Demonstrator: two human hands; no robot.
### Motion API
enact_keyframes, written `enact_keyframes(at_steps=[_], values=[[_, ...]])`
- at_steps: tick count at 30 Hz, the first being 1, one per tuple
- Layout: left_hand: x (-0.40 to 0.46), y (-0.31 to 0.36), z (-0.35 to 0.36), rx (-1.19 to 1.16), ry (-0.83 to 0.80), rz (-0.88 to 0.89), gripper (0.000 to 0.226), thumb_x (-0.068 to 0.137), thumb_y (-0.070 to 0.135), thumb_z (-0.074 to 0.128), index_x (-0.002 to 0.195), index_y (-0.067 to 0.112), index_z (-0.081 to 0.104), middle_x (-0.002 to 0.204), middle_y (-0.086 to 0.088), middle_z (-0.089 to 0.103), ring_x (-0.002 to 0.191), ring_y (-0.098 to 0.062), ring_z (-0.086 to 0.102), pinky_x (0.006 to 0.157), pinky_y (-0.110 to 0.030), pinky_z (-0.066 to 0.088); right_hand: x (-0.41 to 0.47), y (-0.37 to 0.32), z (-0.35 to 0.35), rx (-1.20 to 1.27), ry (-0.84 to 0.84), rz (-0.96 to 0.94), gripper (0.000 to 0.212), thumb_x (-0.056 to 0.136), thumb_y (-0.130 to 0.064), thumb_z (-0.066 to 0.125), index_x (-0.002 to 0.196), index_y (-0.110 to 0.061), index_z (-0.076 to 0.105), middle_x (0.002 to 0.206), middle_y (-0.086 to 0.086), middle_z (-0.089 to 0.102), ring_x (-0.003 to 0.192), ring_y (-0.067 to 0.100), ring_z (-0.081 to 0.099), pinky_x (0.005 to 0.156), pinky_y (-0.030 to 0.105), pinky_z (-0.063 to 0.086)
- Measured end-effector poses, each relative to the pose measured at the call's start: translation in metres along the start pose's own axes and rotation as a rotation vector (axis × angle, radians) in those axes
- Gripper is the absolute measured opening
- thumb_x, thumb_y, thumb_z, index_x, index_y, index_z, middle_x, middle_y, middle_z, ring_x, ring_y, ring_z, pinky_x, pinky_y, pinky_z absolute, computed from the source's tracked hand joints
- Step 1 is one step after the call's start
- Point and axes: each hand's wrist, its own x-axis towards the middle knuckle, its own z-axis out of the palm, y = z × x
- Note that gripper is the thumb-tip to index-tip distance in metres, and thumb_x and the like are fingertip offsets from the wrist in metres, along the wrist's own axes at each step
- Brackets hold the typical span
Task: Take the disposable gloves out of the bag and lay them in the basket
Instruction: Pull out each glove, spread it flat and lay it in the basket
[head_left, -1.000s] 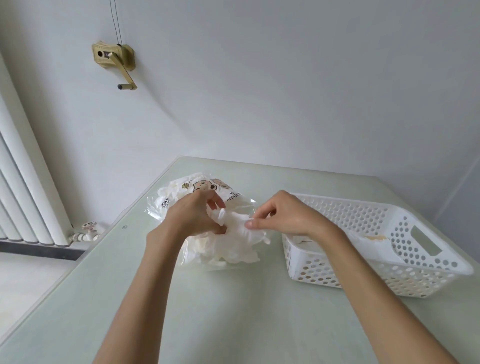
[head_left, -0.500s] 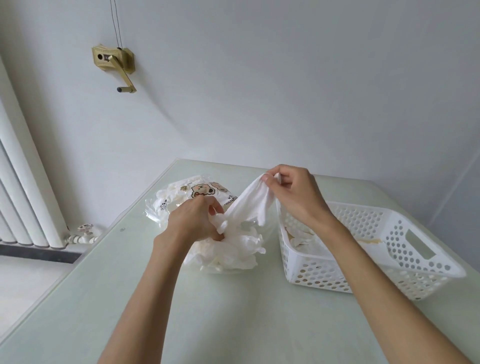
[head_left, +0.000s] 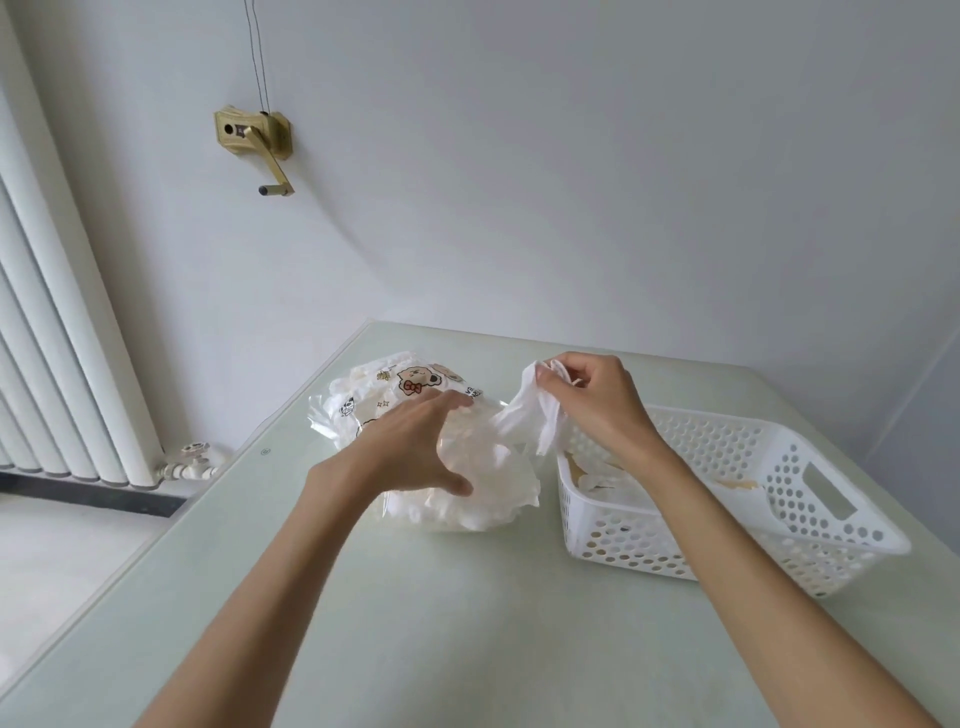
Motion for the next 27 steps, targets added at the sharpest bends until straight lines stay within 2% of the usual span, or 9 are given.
enact_keyframes(at_steps=[4,5,9,13,15,18,22,25,27], values=[[-0.028,0.024,0.006,0.28,0.397,0.297,0.029,0.08,0.035,0.072,0.106,0.029,0.06,0.107,0.012,0.06,0.101,-0.014,0.055,0.074,-0.027,0.041,-0.001,0.001,0.001,-0.025,0.034,0.028,0.023,0.095,-0.026,0.051,0.086,-0.008,0.061,0.079,0.003,0.06,0.073,0.019,0.054,0.064,0.029,0.042],[-0.032,0.027,0.015,0.389,0.404,0.397,0.016,0.083,0.037,0.067,0.096,0.028,0.064,0.099,0.012,0.064,0.092,-0.015,0.059,0.071,-0.027,0.043,-0.001,0.002,0.004,-0.046,0.065,0.013,0.023,0.097,-0.025,0.048,0.089,-0.006,0.058,0.081,0.004,0.059,0.078,0.023,0.055,0.067,0.032,0.043],[-0.019,0.006,0.046,0.746,0.227,0.487,0.045,0.091,0.045,0.03,0.087,0.026,0.07,0.09,0.011,0.069,0.087,-0.016,0.062,0.075,-0.033,0.043,-0.002,-0.005,0.016,-0.104,0.16,-0.089,0.021,0.097,-0.027,0.049,0.091,-0.009,0.058,0.071,0.002,0.055,0.072,0.026,0.054,0.065,0.034,0.04],[-0.011,-0.006,0.041,0.843,0.112,0.421,0.056,0.091,0.045,0.019,0.082,0.03,0.072,0.085,0.018,0.07,0.097,-0.014,0.059,0.072,-0.029,0.042,0.009,-0.018,-0.005,-0.038,0.332,-0.202,0.02,0.091,-0.026,0.063,0.096,-0.009,0.072,0.049,-0.015,0.034,0.045,0.003,0.034,0.051,0.019,0.028],[-0.012,-0.004,0.038,0.841,0.103,0.398,0.063,0.09,0.044,0.011,0.085,0.03,0.072,0.087,0.019,0.07,0.105,-0.013,0.057,0.075,-0.029,0.041,0.013,-0.024,-0.019,-0.017,0.298,-0.223,0.019,0.089,-0.025,0.066,0.094,-0.008,0.074,0.055,-0.019,0.047,0.051,0.0,0.04,0.056,0.02,0.035],[-0.012,0.002,0.039,0.841,0.062,0.396,0.066,0.094,0.043,0.004,0.105,0.026,0.068,0.106,0.016,0.068,0.124,-0.017,0.044,0.089,-0.032,0.036,0.018,-0.029,-0.04,0.029,0.38,-0.195,0.023,0.087,-0.025,0.068,0.094,-0.005,0.074,0.08,-0.001,0.068,0.071,0.011,0.057,0.071,0.028,0.047],[-0.013,0.004,0.039,0.849,0.049,0.329,0.064,0.094,0.042,0.009,0.099,0.03,0.072,0.099,0.019,0.07,0.118,-0.017,0.052,0.088,-0.032,0.03,0.019,-0.033,-0.064,-0.032,0.303,-0.173,0.019,0.086,-0.021,0.067,0.079,-0.004,0.072,0.07,0.009,0.068,0.067,0.019,0.06,0.062,0.029,0.045],[-0.01,0.003,0.041,0.862,-0.055,0.294,0.045,0.102,0.041,0.021,0.123,0.029,0.059,0.13,0.016,0.057,0.138,-0.017,0.031,0.101,-0.034,0.028,0.018,-0.031,-0.077,0.023,0.439,-0.147,0.034,0.085,-0.019,0.066,0.054,-0.015,0.053,0.046,-0.01,0.043,0.047,0.003,0.039,0.048,0.019,0.031],[-0.01,0.011,0.032,0.812,-0.143,0.242,0.042,0.103,0.041,0.023,0.13,0.028,0.053,0.139,0.014,0.05,0.138,-0.016,0.03,0.106,-0.035,0.027,0.018,-0.032,-0.085,0.032,0.461,-0.118,0.033,0.085,-0.02,0.065,0.057,-0.007,0.055,0.051,-0.008,0.045,0.05,0.002,0.036,0.046,0.016,0.028]])
